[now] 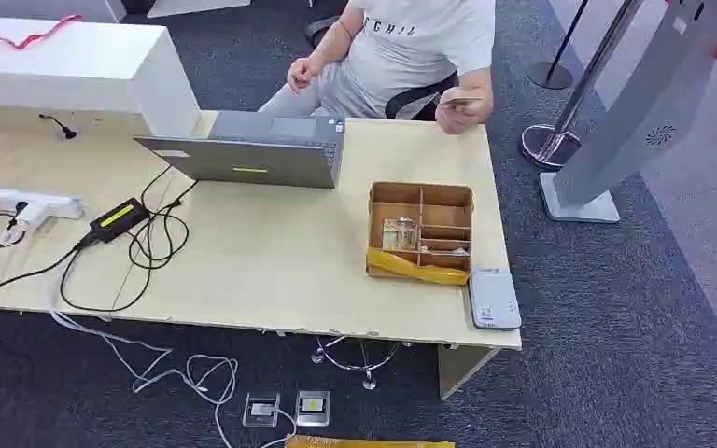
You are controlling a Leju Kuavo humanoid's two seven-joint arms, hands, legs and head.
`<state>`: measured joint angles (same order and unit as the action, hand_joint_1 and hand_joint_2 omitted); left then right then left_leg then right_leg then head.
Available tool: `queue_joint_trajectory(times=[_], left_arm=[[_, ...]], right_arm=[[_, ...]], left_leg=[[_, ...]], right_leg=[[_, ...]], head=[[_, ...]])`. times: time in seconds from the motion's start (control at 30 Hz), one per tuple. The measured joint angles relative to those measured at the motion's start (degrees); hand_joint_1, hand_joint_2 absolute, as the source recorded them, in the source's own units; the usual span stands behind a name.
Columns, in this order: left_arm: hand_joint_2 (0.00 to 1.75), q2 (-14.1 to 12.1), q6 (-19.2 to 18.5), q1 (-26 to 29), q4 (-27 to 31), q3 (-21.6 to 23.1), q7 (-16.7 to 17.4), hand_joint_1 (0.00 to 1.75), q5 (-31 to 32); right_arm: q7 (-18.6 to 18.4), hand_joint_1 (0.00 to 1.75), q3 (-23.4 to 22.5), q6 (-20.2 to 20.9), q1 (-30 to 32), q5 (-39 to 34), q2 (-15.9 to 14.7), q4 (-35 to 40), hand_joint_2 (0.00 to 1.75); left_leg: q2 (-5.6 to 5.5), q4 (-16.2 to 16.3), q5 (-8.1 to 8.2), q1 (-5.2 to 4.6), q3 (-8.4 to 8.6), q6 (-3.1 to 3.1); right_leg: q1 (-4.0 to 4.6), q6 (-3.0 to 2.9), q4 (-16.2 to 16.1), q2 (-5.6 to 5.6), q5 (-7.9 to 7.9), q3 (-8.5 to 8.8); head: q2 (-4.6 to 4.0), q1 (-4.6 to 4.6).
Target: Pass the card to the sensor for recognition and then transmit it.
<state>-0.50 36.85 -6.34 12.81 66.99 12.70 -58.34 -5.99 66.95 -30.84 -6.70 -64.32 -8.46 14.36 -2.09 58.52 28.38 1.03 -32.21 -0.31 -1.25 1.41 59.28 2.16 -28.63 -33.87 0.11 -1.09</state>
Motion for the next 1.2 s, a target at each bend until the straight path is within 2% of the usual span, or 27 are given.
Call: queue_joint_trajectory(times=[0.17, 0.3, 0.37, 0.4, 0.53, 0.63, 0.7, 0.77, 0.9, 1.0, 1.03, 1.2], left_arm=[[1.75, 0.02, 0.13, -0.01, 0.0, 0.0, 0.0, 0.0, -0.15], [1.75, 0.0, 0.13, -0.01, 0.0, 0.02, 0.0, 0.0, -0.52], [1.75, 0.0, 0.13, -0.01, 0.0, 0.04, 0.0, 0.0, -0.72], [1.75, -0.02, 0.11, -0.01, 0.0, 0.04, 0.0, 0.0, -0.96], [1.75, -0.04, 0.02, -0.01, 0.0, 0.04, 0.0, 0.0, -1.18], [1.75, -0.09, -0.18, -0.01, 0.0, 0.04, 0.0, 0.0, -1.47], [1.75, -0.09, -0.2, -0.01, 0.0, 0.04, -0.06, 0.0, -1.75], [1.75, -0.09, -0.22, -0.01, 0.0, 0.04, -0.81, 0.0, -2.12], [1.75, -0.11, -0.92, -0.05, 0.0, 0.07, -2.27, 0.0, -1.77], [1.75, -0.17, -1.6, -0.07, 0.0, 0.57, -3.23, 0.0, -1.25], [1.75, -0.2, -1.75, -0.12, -0.02, 0.79, -3.48, 0.0, -1.09], [1.75, -0.24, -1.97, -0.37, -0.02, 1.29, -5.03, 0.0, -0.94]], right_arm=[[0.33, 0.0, 0.02, -0.24, 0.0, -0.46, -0.02, 0.0, 1.75], [2.79, 0.0, 0.0, -2.51, 0.0, -4.3, -0.92, 0.0, 1.75], [5.56, 0.0, -0.41, -3.82, 0.0, -7.4, -2.07, 0.0, 1.75], [8.06, 0.0, -1.42, -4.2, 0.0, -10.4, -3.69, 0.0, 1.75], [11.79, 0.0, -3.5, -4.28, 0.0, -13.45, -6.89, -0.04, 1.75], [17.19, 0.0, -5.49, -3.96, -0.04, -16.77, -9.45, -0.04, 1.75], [21.01, 0.0, -7.47, -3.74, -0.35, -19.03, -12.18, -0.04, 1.75], [23.25, 0.0, -9.37, -4.26, -1.22, -20.59, -16.08, -0.04, 1.75], [23.96, 0.0, -13.77, -5.6, -3.3, -20.98, -24.99, 0.46, 1.75], [23.76, 0.0, -17.39, -5.66, -5.26, -15.82, -31.66, 1.99, 1.75], [23.28, 0.0, -18.52, -5.66, -6.19, -12.38, -33.76, 2.41, 0.0], [16.56, 0.0, -25.49, -5.66, -12.49, 13.73, -40.55, 5.32, 0.0]], left_leg=[[0.0, 0.0, 0.0, 0.0, 0.0, 0.0], [0.0, 0.0, 0.0, -0.01, 0.0, 0.0], [0.0, 0.0, 0.0, -0.02, 0.0, 0.0], [0.0, 0.0, 0.0, -0.08, 0.0, 0.01], [0.0, 0.0, 0.01, -0.12, 0.0, 0.03], [0.0, 0.01, 0.02, -0.16, 0.0, 0.04], [-0.01, 0.01, 0.03, -0.18, -0.01, 0.06], [0.01, 0.01, 0.03, -0.19, -0.01, 0.07], [0.0, 0.02, 0.0, -0.35, -0.02, 0.29], [0.03, 0.02, 0.02, -0.45, -0.11, 0.35], [0.04, 0.02, 0.02, -0.44, -0.14, 0.35], [0.03, 0.02, -0.04, -0.36, -0.13, 0.39]], right_leg=[[0.0, 0.0, 0.0, 0.0, 0.0, 0.0], [-0.01, 0.0, 0.0, 0.0, 0.0, 0.0], [-0.02, 0.0, -0.01, 0.0, 0.0, 0.0], [-0.08, 0.0, -0.01, 0.0, 0.0, 0.0], [-0.12, 0.01, -0.01, 0.0, 0.01, 0.0], [-0.16, 0.02, -0.02, -0.01, 0.01, 0.0], [-0.18, 0.02, -0.02, -0.04, 0.01, 0.01], [-0.19, 0.06, -0.02, 0.0, 0.04, 0.02], [-0.35, 0.13, -0.03, -0.04, 0.08, 0.03], [-0.46, 0.19, -0.02, -0.02, 0.11, 0.03], [-0.45, 0.19, -0.02, -0.01, 0.11, 0.04], [-0.36, 0.23, -0.01, 0.05, 0.14, 0.06]], head=[[0.0, 0.0], [0.0, 0.0], [0.0, 0.0], [0.0, 0.0], [0.0, 0.0], [0.0, 0.07], [0.0, 0.04], [0.0, 0.02], [0.02, -0.02], [0.0, 0.11], [0.0, 0.0], [0.0, 0.0]])
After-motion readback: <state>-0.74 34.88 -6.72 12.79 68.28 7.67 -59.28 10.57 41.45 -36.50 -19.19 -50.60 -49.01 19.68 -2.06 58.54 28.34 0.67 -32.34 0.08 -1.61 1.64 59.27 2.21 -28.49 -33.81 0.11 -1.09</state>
